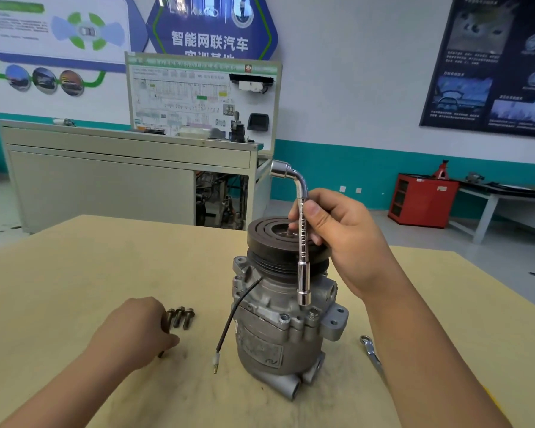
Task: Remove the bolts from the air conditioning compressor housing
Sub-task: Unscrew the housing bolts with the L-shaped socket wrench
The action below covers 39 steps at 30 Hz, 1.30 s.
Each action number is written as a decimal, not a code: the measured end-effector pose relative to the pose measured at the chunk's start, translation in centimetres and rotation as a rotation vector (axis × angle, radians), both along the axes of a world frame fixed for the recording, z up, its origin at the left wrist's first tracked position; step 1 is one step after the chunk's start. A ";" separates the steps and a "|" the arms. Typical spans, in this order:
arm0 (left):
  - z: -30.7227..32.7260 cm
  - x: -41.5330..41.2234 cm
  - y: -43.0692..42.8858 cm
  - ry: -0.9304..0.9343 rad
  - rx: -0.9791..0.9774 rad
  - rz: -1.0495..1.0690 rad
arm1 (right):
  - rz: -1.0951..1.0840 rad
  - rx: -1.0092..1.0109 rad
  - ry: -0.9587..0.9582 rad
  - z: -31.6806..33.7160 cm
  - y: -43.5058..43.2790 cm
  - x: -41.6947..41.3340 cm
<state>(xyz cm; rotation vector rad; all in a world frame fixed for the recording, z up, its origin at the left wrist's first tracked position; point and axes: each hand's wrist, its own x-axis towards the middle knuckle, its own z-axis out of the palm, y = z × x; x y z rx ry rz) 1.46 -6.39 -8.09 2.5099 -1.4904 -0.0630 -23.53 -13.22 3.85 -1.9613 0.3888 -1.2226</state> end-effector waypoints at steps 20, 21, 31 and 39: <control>2.4 -3.4 0.3 0.143 -0.458 -0.039 | -0.057 -0.013 0.098 1.5 -0.4 -3.5; 3.3 -4.2 0.4 0.156 -0.547 -0.068 | -0.061 -0.021 0.107 1.6 -0.3 -3.5; 10.8 -11.2 0.3 0.290 -0.880 -0.633 | -0.113 -0.039 0.165 1.7 0.3 -3.1; 12.0 -12.4 -1.8 0.367 -0.630 -0.754 | -0.247 -0.079 0.239 1.8 0.6 -2.8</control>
